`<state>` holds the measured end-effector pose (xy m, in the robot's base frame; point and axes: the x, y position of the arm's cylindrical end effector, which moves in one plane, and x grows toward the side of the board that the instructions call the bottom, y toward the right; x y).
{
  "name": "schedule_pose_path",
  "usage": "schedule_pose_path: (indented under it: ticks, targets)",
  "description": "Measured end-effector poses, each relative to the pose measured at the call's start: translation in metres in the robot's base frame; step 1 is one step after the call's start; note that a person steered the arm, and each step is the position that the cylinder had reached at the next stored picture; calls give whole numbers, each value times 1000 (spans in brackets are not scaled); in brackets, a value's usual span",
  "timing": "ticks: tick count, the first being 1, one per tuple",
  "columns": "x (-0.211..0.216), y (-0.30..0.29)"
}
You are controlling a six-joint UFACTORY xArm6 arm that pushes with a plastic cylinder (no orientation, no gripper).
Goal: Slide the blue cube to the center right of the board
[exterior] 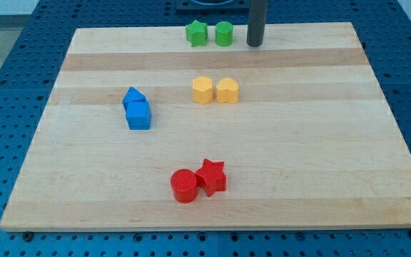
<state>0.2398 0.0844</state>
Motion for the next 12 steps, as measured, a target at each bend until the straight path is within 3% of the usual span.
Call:
schedule_pose_path:
  ticks: [3, 6, 7, 9, 10, 12]
  targets:
    - [-7, -59]
    - [5, -49]
    - [37, -51]
    - [54, -164]
    - [86, -219]
    - [154, -217]
